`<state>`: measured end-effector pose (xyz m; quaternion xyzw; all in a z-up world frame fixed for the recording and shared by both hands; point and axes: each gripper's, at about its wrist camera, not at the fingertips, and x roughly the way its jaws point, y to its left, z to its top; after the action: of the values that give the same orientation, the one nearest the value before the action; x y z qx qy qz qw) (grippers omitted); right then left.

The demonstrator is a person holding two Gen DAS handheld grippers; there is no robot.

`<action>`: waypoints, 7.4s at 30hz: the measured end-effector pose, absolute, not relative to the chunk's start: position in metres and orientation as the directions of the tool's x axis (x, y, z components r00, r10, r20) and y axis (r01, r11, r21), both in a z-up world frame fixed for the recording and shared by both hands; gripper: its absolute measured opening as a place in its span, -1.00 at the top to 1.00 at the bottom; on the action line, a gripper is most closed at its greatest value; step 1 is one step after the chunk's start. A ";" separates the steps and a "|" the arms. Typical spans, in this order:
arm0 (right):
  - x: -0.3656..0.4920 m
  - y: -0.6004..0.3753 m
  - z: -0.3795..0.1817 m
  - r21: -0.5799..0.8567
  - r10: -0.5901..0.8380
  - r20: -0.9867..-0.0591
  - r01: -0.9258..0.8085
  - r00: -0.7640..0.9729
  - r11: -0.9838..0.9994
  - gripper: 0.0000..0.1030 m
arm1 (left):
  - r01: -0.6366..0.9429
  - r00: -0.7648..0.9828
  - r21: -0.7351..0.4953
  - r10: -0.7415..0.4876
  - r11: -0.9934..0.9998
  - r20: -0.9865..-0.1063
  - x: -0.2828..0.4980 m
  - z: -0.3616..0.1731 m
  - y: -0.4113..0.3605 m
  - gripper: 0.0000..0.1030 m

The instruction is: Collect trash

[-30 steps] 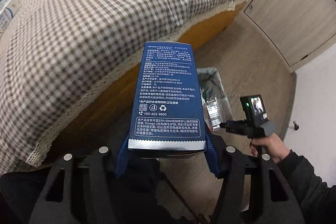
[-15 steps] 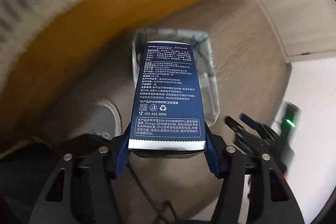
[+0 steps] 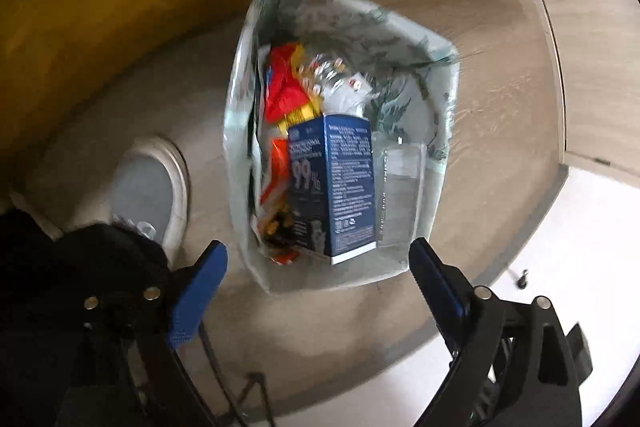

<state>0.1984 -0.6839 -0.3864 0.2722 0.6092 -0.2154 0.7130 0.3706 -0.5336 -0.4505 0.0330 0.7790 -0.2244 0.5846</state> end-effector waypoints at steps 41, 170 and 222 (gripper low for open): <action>0.427 -0.485 -0.144 0.051 -0.180 -0.829 0.393 0.530 0.918 -0.38 | 0.293 0.587 -0.262 -0.389 0.920 -0.710 0.485 -0.109 -0.175 -0.73; 0.261 -0.626 -0.328 0.054 -0.115 -0.941 0.475 0.319 0.878 -0.38 | 0.596 0.220 -0.195 -0.392 0.779 -0.893 0.382 -0.165 -0.382 1.00; 0.219 -0.666 -0.315 -0.040 -0.221 -0.943 0.575 0.248 0.817 -0.50 | 0.583 -0.186 -0.397 -0.359 0.709 -0.915 0.414 -0.341 -0.574 -0.38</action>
<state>0.2185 -0.6663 -0.3150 0.1588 0.5566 -0.2571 0.7739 0.4140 -0.5737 -0.3408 0.0830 0.6741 -0.3720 0.6327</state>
